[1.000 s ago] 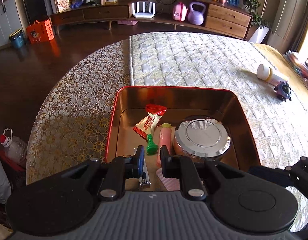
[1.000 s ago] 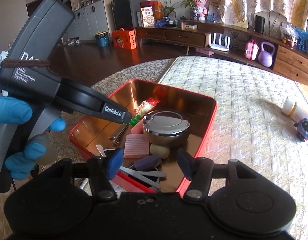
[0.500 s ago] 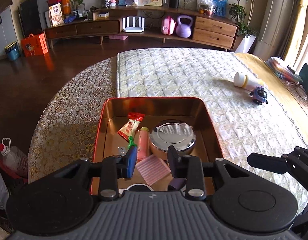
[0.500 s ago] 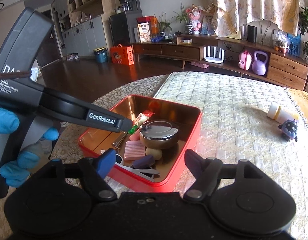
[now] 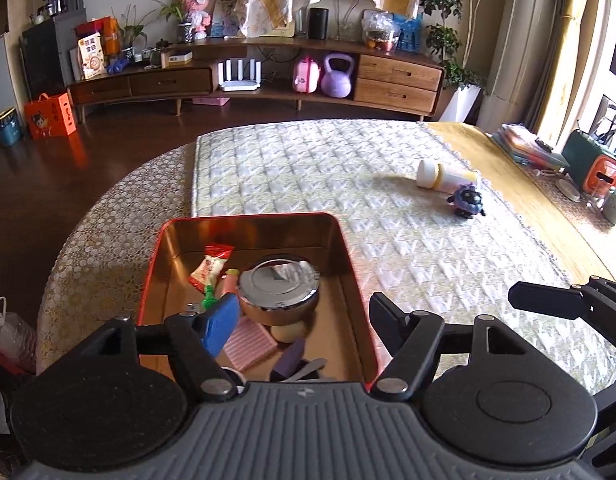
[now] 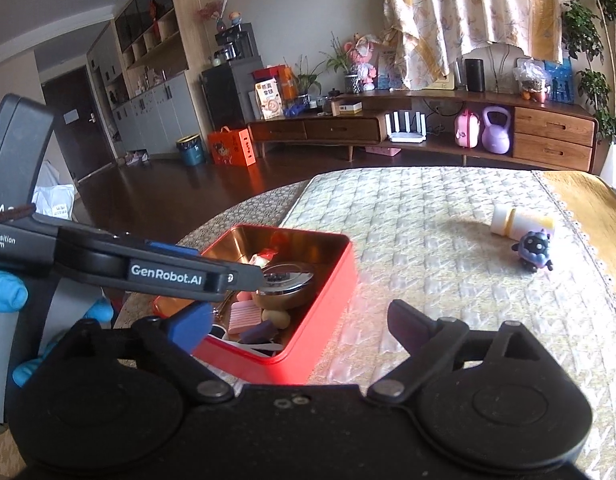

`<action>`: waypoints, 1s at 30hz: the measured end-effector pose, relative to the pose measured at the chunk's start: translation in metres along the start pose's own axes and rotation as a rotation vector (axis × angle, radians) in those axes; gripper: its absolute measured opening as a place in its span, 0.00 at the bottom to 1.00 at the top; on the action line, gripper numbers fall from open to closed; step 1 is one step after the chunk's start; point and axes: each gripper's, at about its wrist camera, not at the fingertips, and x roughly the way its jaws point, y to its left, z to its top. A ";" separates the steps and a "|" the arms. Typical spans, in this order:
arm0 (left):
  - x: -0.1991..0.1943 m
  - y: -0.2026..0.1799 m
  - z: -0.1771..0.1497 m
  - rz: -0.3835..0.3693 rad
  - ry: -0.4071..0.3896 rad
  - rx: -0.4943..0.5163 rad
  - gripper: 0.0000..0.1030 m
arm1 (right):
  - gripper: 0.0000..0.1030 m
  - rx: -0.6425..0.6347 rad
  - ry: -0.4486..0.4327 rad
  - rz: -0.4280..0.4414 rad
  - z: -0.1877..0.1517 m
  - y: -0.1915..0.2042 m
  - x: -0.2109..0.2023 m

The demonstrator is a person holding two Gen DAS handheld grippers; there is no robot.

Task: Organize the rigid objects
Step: 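Lift both tools out of the box toward the pill bottle and plush toy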

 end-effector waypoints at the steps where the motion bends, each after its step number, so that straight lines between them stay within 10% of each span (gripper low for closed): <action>1: 0.000 -0.003 0.000 -0.005 -0.001 0.003 0.71 | 0.93 0.007 -0.004 0.001 0.000 -0.004 -0.003; 30: 0.074 -0.126 0.081 -0.109 -0.007 0.073 0.79 | 0.99 0.030 -0.036 -0.214 -0.005 -0.134 -0.012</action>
